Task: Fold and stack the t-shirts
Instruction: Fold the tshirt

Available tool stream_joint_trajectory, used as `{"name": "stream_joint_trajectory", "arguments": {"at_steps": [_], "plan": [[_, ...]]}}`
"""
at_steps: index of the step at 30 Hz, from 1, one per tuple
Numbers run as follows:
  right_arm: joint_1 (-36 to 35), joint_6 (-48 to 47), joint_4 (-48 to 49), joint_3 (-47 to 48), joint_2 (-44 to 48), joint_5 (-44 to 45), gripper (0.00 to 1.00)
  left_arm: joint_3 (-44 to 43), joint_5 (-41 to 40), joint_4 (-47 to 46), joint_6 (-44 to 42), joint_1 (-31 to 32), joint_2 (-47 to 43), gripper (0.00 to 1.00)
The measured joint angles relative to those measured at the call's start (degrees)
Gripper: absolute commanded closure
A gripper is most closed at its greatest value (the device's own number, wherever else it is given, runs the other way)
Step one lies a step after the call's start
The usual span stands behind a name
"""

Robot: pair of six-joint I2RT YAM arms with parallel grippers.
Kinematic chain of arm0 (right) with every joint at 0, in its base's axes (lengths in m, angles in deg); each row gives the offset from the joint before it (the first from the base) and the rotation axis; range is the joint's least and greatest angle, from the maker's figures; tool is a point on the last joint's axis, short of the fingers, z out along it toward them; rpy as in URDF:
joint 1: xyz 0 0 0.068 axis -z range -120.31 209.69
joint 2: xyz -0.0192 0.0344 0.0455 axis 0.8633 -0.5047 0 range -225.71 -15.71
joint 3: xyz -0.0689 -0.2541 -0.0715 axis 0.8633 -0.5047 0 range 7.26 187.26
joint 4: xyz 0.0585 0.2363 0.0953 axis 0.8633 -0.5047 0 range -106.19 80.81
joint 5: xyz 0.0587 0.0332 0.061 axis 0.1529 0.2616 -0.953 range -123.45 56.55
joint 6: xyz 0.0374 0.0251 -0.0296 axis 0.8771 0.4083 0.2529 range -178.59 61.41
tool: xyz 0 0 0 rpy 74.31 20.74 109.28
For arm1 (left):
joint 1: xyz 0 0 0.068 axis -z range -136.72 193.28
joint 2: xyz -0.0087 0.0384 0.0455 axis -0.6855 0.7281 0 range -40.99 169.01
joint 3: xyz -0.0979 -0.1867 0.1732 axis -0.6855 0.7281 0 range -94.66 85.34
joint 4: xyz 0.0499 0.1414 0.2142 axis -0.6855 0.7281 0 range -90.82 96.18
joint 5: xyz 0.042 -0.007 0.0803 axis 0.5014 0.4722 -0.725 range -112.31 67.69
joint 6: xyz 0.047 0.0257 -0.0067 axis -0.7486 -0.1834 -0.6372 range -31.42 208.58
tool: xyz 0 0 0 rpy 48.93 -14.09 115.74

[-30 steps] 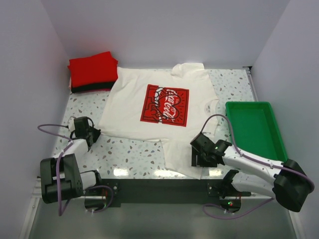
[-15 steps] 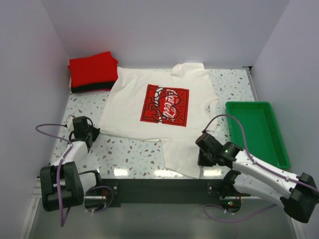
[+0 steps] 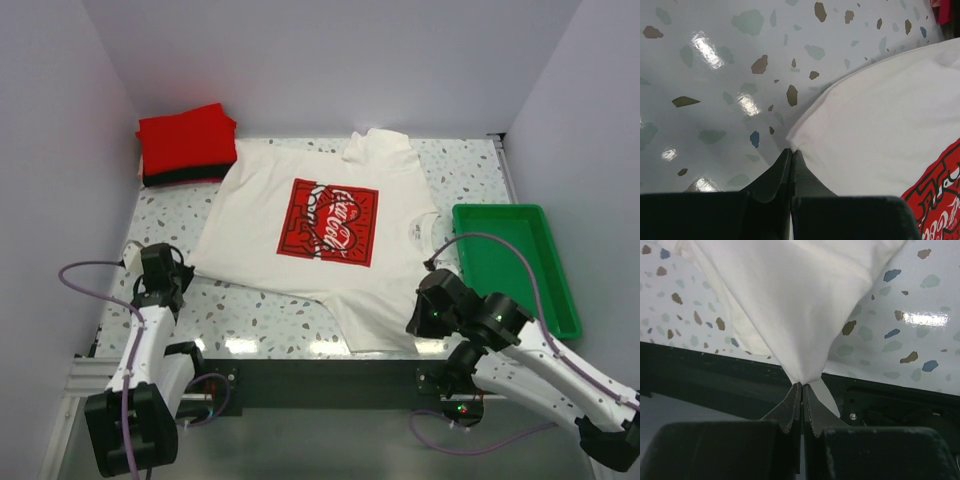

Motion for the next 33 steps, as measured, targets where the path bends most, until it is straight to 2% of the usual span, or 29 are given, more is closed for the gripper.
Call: {"name": "stream_joint_trajectory", "arguments": {"at_steps": [8,12,17,24,33], "plan": [[0.00,-1.97,-7.96,13.81,1.70,-2.01,1.00,-0.02,-2.49,6.84,0.00,0.07,-8.90,1.00],[0.00,-2.62,-8.81,15.91,1.14,-1.99,1.00,-0.17,-1.68,6.54,-0.37,0.04,-8.90,1.00],[0.00,-3.32,-6.82,15.87,-4.35,-0.17,1.00,-3.65,0.22,4.46,-1.99,1.07,0.55,1.00],[1.75,-4.22,1.11,15.80,-16.44,7.61,1.00,-12.28,-1.14,2.25,-1.99,7.69,13.92,1.00],[20.31,-10.64,15.02,15.58,-28.41,2.34,1.00,-20.76,-2.78,1.27,-1.46,9.09,25.77,1.00]]}}
